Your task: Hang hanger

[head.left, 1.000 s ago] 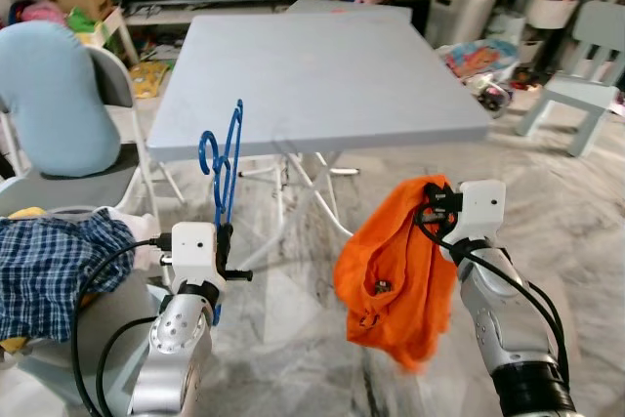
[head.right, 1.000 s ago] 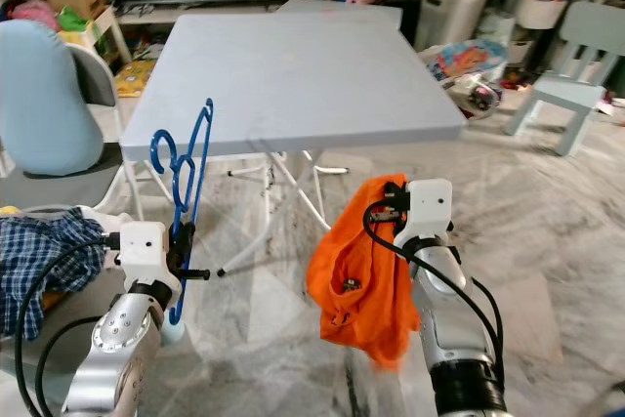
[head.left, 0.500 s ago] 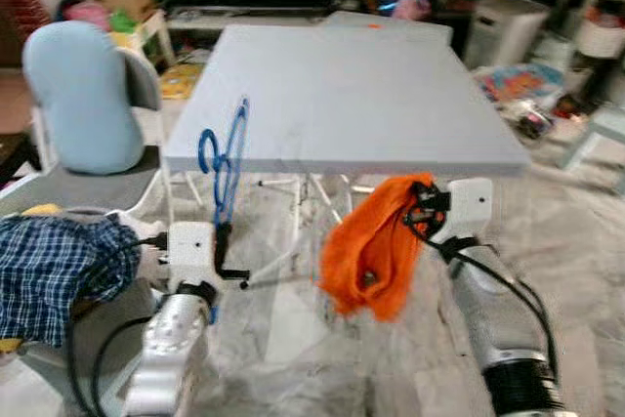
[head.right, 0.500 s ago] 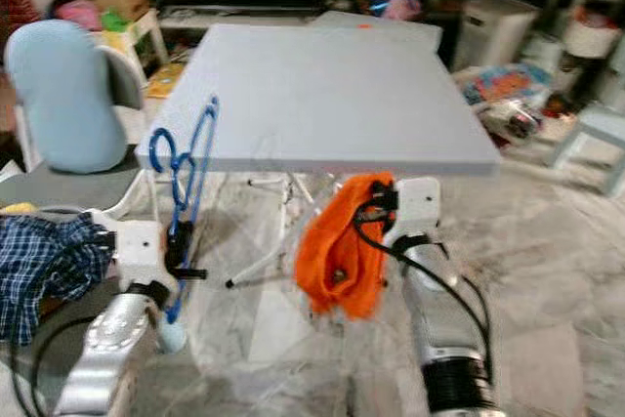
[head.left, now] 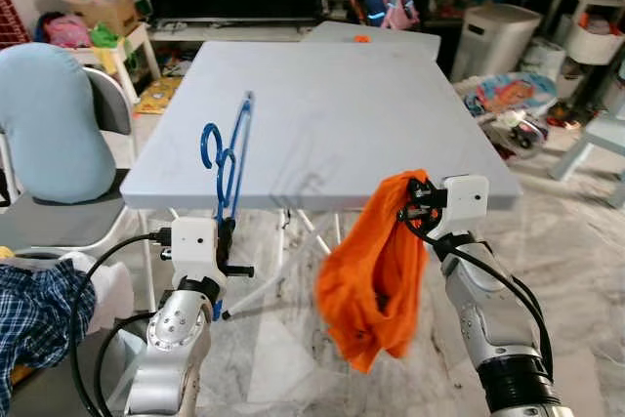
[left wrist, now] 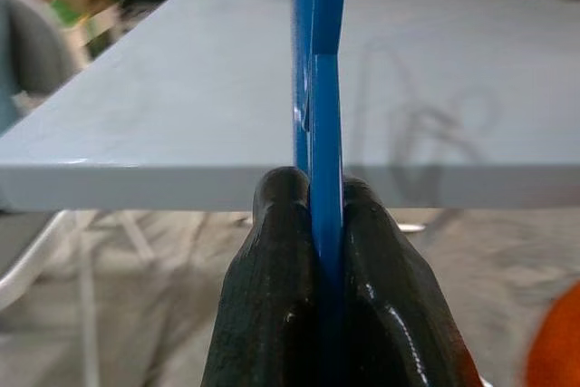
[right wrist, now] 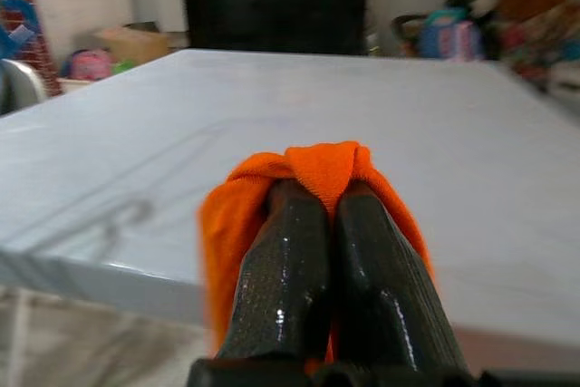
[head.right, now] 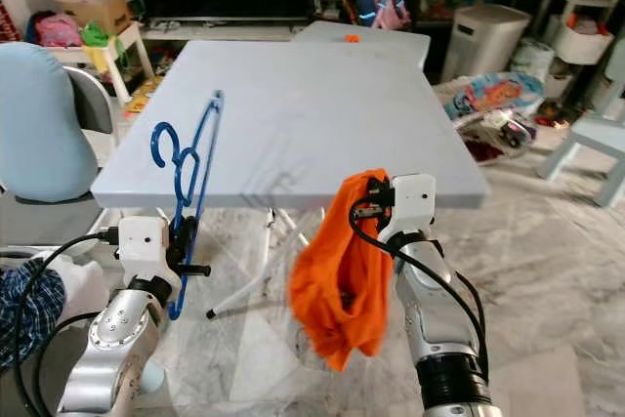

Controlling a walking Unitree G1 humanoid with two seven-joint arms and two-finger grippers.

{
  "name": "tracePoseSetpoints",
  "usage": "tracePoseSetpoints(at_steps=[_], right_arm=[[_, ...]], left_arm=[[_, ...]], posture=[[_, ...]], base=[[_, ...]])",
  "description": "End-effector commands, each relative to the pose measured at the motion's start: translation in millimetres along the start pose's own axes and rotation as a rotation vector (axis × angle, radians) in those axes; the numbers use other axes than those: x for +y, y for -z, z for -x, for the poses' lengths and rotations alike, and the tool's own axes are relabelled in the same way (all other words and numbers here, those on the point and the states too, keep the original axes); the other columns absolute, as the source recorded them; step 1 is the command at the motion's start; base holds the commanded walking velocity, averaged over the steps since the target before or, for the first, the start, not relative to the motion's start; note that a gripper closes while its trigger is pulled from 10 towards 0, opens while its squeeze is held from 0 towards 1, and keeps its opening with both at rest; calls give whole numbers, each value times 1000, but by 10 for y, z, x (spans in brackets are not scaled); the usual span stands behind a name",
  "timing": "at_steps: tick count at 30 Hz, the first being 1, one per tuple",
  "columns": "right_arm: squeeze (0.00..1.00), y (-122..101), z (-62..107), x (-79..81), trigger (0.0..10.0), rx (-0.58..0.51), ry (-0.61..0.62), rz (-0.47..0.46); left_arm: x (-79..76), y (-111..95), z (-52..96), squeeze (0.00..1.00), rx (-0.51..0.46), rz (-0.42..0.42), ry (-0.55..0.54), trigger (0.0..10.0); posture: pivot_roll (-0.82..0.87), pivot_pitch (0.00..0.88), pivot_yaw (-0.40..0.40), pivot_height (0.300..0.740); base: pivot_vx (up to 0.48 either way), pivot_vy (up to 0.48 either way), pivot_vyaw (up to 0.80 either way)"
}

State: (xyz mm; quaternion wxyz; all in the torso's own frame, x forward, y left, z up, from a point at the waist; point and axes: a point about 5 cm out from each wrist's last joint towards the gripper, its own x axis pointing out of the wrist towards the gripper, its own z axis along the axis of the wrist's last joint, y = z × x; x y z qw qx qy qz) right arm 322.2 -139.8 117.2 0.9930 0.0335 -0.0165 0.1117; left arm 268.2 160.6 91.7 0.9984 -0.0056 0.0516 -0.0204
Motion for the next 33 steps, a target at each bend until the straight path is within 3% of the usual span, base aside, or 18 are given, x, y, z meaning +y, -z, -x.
tracePoseSetpoints(at_steps=[1,17,33], right_arm=[[0,-99,-40,26,0,-37,-16,12],[0,-153,-102,39,0,-56,-35,17],[0,-126,-124,102,0,-47,-60,9]], left_arm=[[3,-54,-21,0,-14,10,-4,10000],[14,-69,-43,0,-10,46,-46,10000],[-33,-55,-25,0,-5,27,-35,10000]], posture=[[124,0,-17,740],[129,0,-28,740],[133,0,-31,740]], base=[[412,244,0],[393,270,0],[72,394,0]])
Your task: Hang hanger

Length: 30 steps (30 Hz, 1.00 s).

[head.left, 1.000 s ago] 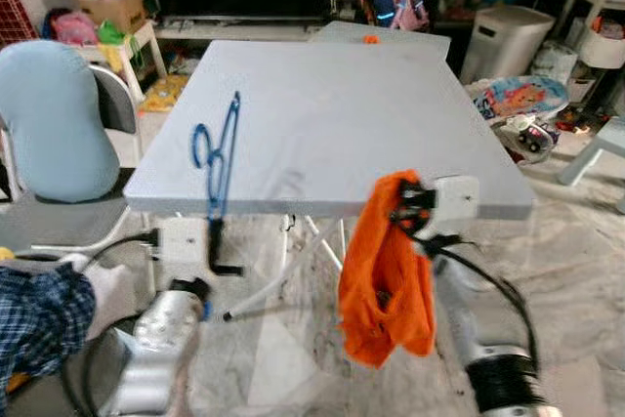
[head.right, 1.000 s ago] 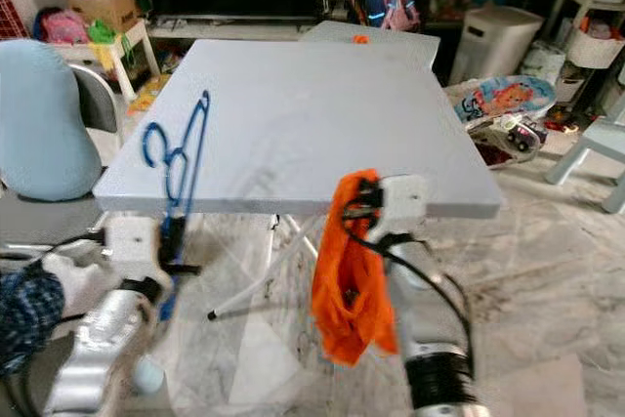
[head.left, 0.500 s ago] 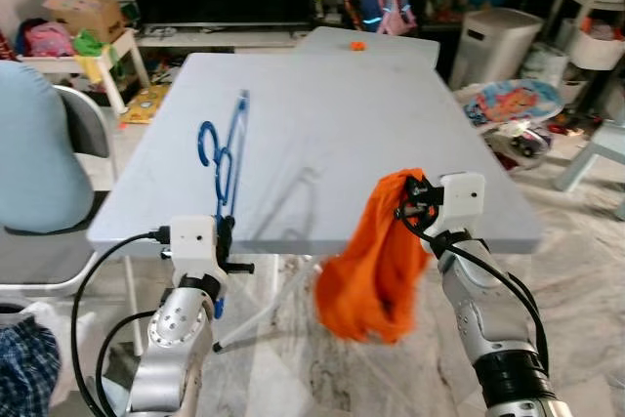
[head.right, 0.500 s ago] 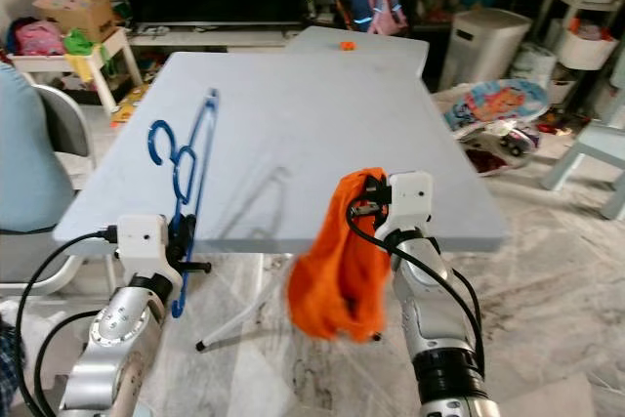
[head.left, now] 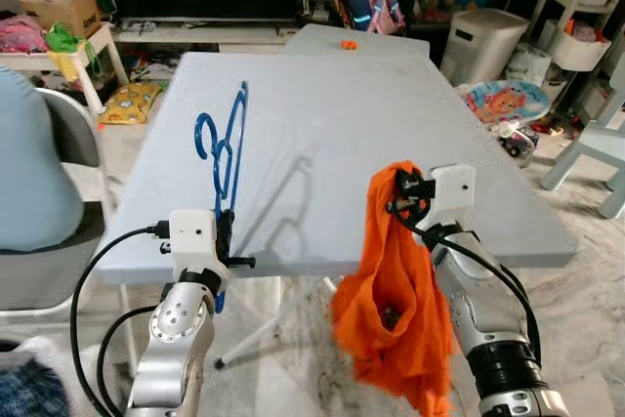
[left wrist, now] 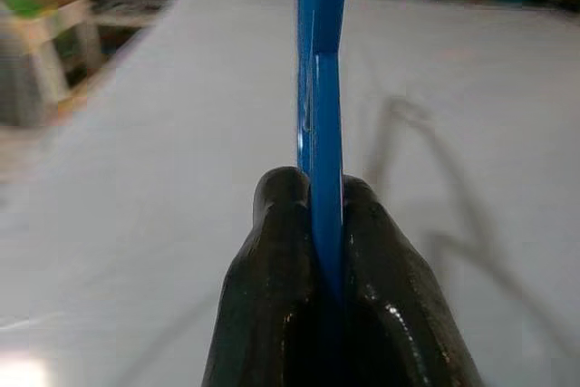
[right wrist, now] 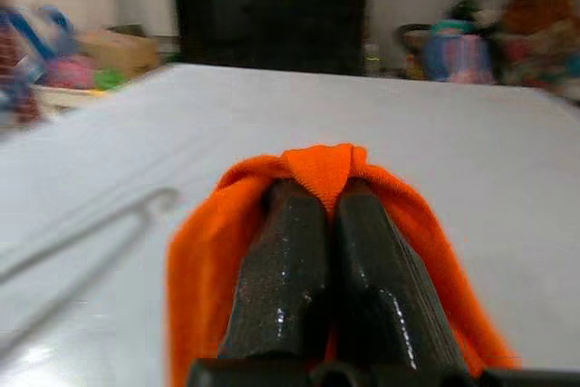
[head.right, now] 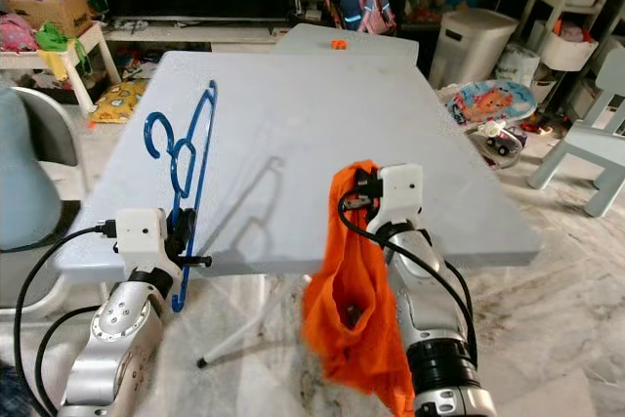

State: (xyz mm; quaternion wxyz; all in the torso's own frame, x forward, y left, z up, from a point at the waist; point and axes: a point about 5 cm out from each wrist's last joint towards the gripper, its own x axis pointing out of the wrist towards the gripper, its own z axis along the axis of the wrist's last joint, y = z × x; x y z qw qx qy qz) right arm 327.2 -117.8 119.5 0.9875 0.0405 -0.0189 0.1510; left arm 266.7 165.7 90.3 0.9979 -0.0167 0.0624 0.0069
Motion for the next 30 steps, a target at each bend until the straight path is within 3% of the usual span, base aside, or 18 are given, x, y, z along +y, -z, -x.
tracePoseSetpoints(at_steps=[1,8,17,22,23,26,30], right_arm=[[0,-123,-17,-104,0,-43,19,25],[0,-118,-11,-143,0,-39,28,27],[0,-119,-14,-153,0,-32,19,34],[0,-441,-264,-215,0,-88,-4,20],[0,-637,-434,-171,0,-116,-46,18],[0,-740,-529,-141,0,-124,-66,6],[0,-1193,-906,69,0,-129,-126,18]], left_arm=[[-88,-67,-38,0,-24,-1,16,10000],[-135,-108,-46,0,-40,-74,23,10000],[-190,-137,-42,0,-49,-83,40,10000],[-233,-129,-33,0,-41,-79,59,10000],[-256,-122,-30,0,-40,-75,68,10000],[-269,-118,-29,0,-39,-74,72,10000],[-316,-108,-4,0,-40,-57,62,10000]], posture=[[133,0,-31,740],[129,0,-30,740],[132,0,-34,740],[122,0,-37,740],[122,0,-41,740],[121,0,-47,740],[145,11,-82,740]], base=[[0,0,0],[0,0,0],[0,0,0],[0,0,0],[0,0,0],[0,0,0],[0,0,0]])
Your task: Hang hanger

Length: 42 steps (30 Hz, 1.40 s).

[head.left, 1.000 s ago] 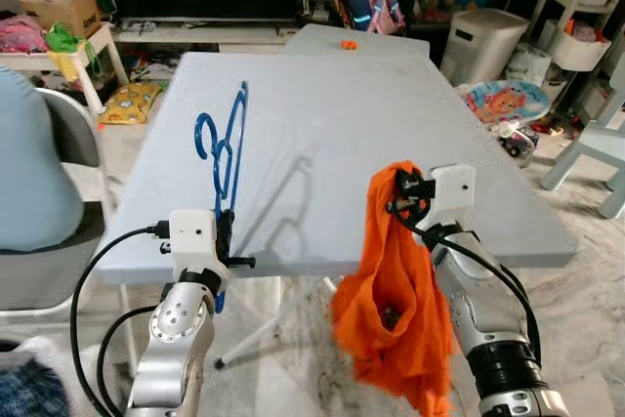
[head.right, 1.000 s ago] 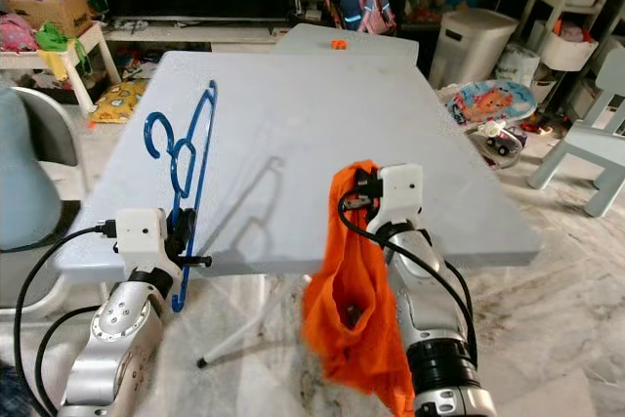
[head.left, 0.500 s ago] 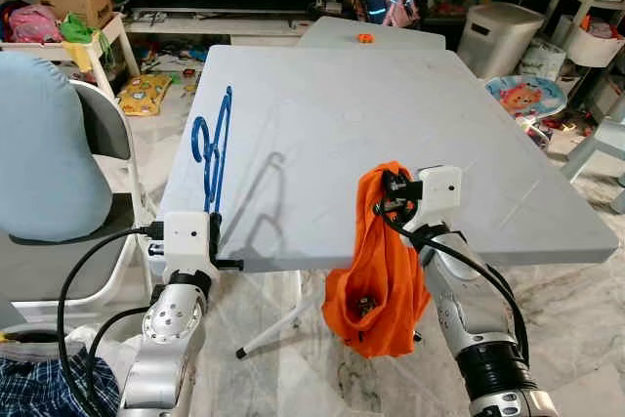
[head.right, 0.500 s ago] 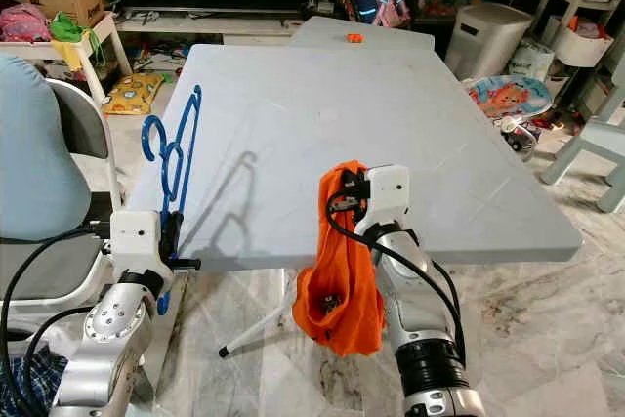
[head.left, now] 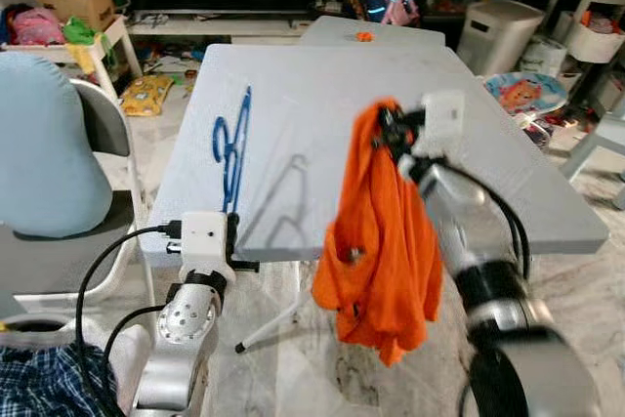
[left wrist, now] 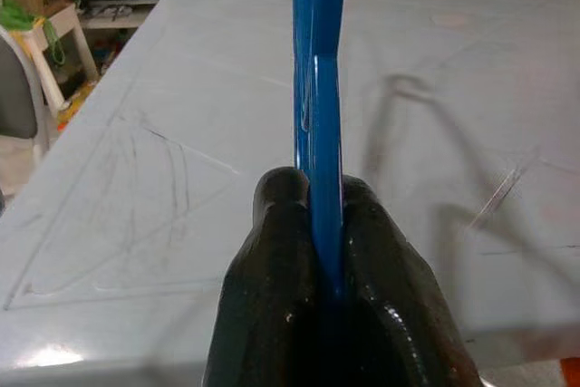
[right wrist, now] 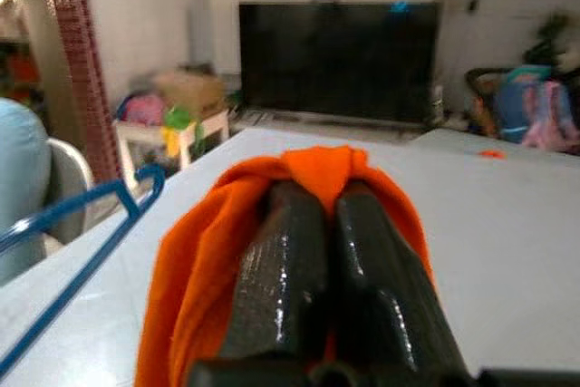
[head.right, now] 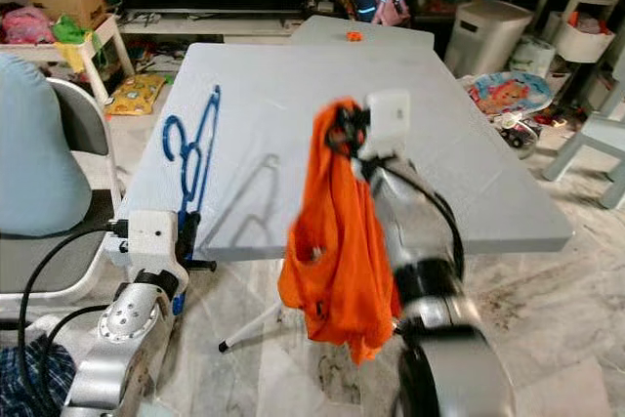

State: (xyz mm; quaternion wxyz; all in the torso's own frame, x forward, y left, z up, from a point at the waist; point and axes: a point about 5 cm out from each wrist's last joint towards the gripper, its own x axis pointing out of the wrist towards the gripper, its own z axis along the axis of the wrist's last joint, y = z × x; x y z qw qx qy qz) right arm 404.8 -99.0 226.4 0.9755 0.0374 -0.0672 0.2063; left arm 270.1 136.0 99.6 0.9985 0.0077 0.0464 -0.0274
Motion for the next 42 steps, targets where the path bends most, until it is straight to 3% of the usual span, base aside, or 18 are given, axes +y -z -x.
tracePoseSetpoints(at_steps=[1,3,5,7,8,10,15,17,21,22,23,24,25,32,36,42], right_arm=[[0,-188,-107,49,0,-36,-8,2],[0,-287,-182,86,0,-37,3,-21],[0,-472,-262,25,0,-63,93,-141],[0,-671,-296,-40,0,-120,163,-193],[0,-671,-296,-40,0,-120,163,-193],[0,-1106,-302,-121,0,-287,220,-215],[0,-1285,-276,-175,0,-356,251,-179],[0,-1194,-274,-166,0,-334,241,-135],[0,-703,-249,-133,0,-185,208,-2],[0,-588,-235,-125,5569,-146,190,22],[294,-399,-204,-107,10000,-88,153,49],[294,-321,-188,-99,10000,-67,137,55],[1000,-220,-164,-85,10000,-38,109,71],[1000,98,-50,-58,10000,78,-48,150],[1000,246,37,-79,10000,191,-188,256],[1000,406,174,-125,10000,241,-298,242]], left_arm=[[-15,-21,16,0,-8,-3,-7,10000],[-14,-17,36,0,-8,3,-16,10000],[-6,-13,77,0,-5,8,-29,10000],[8,-9,110,0,-5,7,-37,10000],[8,-9,110,0,-5,7,-37,10000],[36,-7,136,0,-6,8,-53,10000],[22,-13,130,0,-9,11,-53,10000],[-9,-24,117,0,-15,18,-44,10000],[-56,-38,112,0,-19,26,-23,10000],[-56,-38,111,0,-19,25,-21,10000],[-50,-39,109,0,-18,23,-19,10000],[-47,-39,108,0,-17,23,-18,10000],[-43,-37,107,0,-17,22,-17,10000],[-33,-32,80,0,-14,23,-7,10000],[-59,-17,66,0,-8,24,6,10000],[-68,9,57,0,1,26,9,10000]], posture=[[145,11,-82,740],[159,16,-93,740],[183,28,-104,740],[194,32,-107,740],[194,32,-107,740],[198,36,-112,740],[189,37,-110,740],[189,37,-110,740],[181,38,-101,740],[180,38,-98,740],[176,39,-93,740],[176,39,-93,740],[175,39,-92,740],[164,32,-81,740],[157,24,-78,740],[155,17,-80,740]], base=[[0,0,0],[0,0,0],[0,0,0],[0,0,0],[0,0,0],[0,0,0],[0,0,0],[0,0,0],[0,0,0],[0,0,0],[0,0,0],[0,0,0],[0,0,0],[0,0,0],[0,0,0],[0,0,0]])
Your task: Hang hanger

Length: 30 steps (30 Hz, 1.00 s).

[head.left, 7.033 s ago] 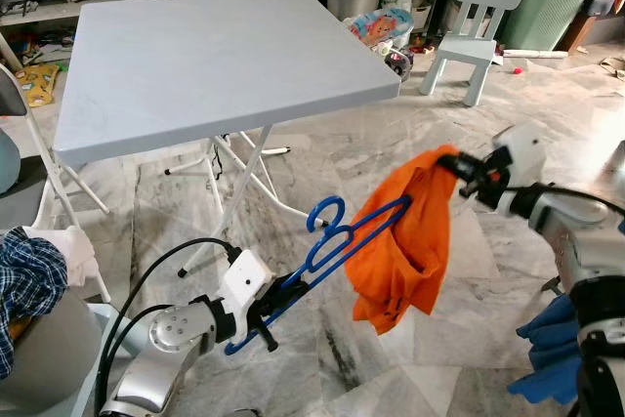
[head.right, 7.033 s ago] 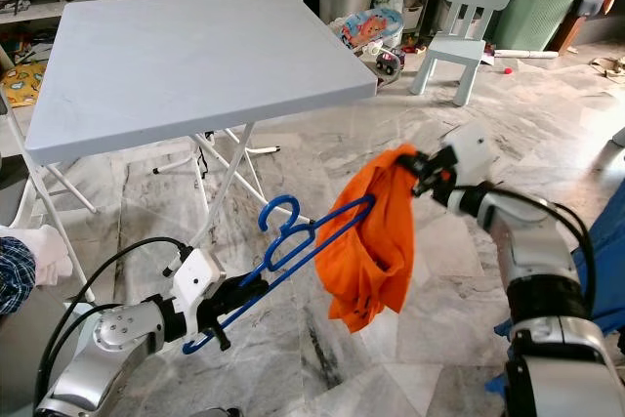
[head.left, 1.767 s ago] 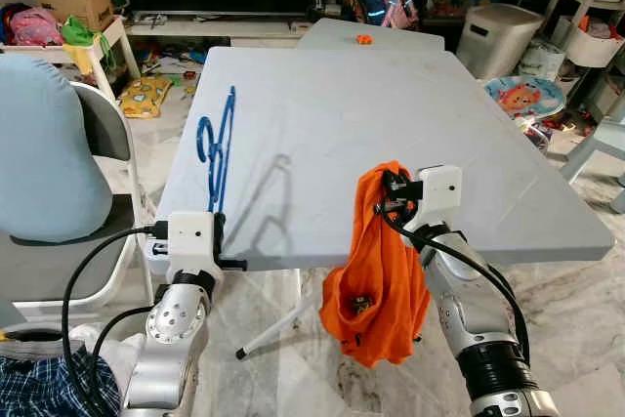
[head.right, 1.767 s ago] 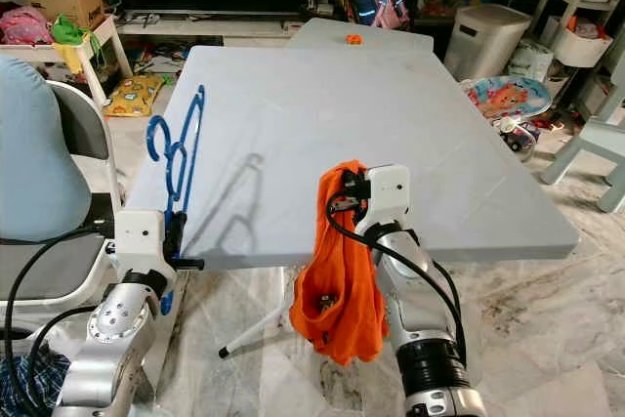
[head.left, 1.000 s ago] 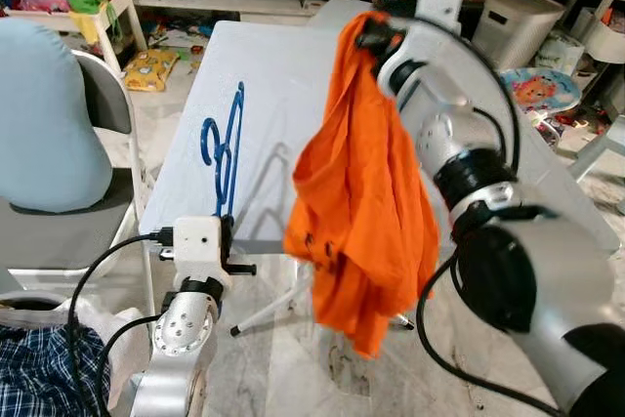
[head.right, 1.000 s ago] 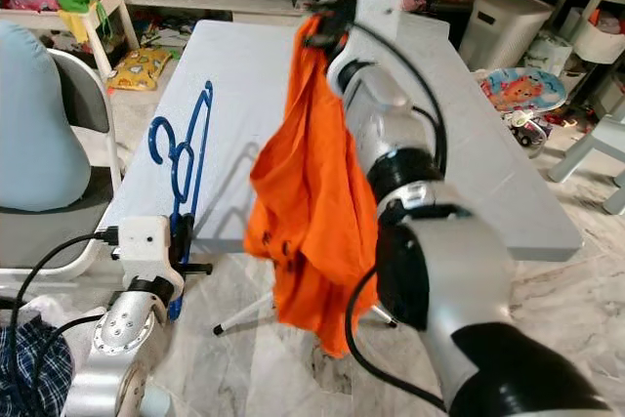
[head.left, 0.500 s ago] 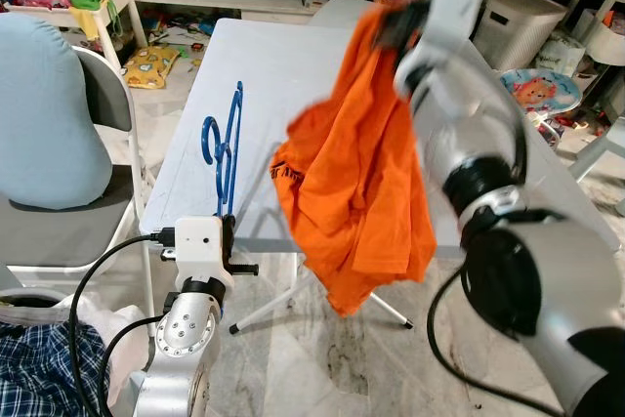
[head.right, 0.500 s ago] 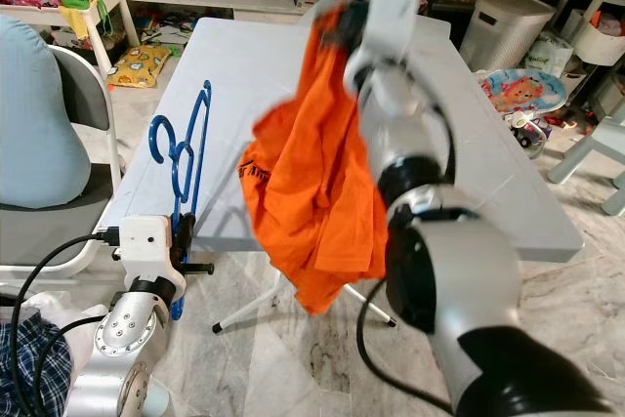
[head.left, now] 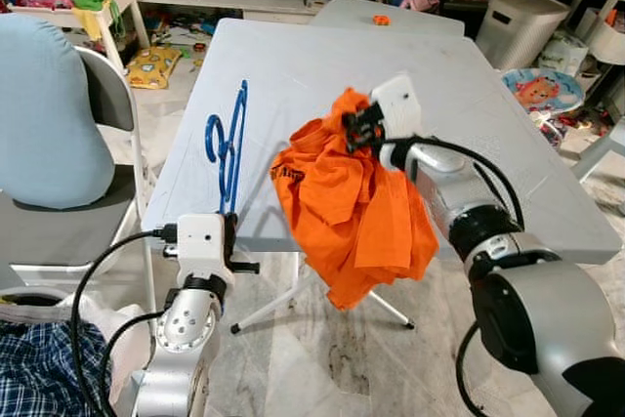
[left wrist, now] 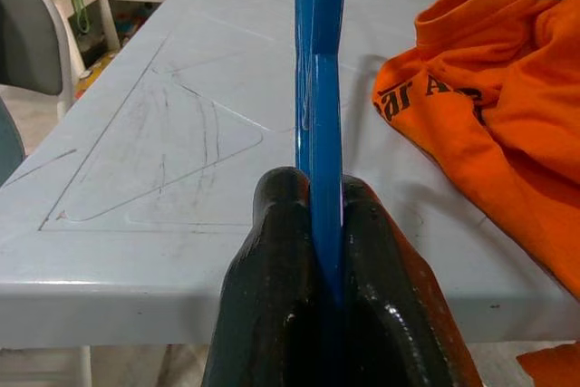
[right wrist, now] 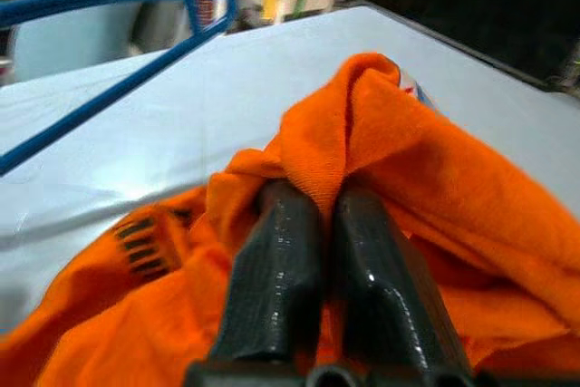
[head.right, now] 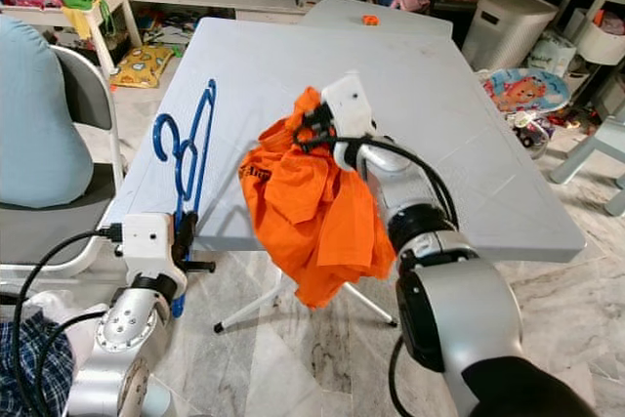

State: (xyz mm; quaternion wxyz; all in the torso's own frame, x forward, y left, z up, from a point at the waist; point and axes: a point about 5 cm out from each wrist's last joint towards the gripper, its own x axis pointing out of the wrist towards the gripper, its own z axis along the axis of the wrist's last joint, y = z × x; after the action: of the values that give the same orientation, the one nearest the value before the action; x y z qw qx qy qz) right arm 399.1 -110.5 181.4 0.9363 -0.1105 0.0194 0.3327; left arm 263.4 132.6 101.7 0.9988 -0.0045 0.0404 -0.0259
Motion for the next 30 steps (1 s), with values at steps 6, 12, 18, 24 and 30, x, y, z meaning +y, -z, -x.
tracePoseSetpoints(at_steps=[6,12,18,24,30], right_arm=[[0,154,142,-7,10000,66,-103,162],[0,205,253,-78,10000,69,-144,115],[1000,231,348,-147,10000,94,-183,109],[1000,332,513,-172,10000,190,-307,205],[1000,291,688,-333,10000,230,-350,203]], left_arm=[[-22,34,-18,0,17,0,10,10000],[-26,48,-22,0,22,2,10,10000],[-31,52,-33,0,22,3,14,10000],[-30,58,-36,0,27,0,16,10000],[-17,63,-31,0,31,-4,15,10000]], posture=[[153,14,-82,740],[144,12,-80,740],[142,10,-79,740],[143,12,-74,740],[143,12,-72,740]], base=[[0,0,0],[0,0,0],[0,0,0],[0,0,0],[0,0,0]])
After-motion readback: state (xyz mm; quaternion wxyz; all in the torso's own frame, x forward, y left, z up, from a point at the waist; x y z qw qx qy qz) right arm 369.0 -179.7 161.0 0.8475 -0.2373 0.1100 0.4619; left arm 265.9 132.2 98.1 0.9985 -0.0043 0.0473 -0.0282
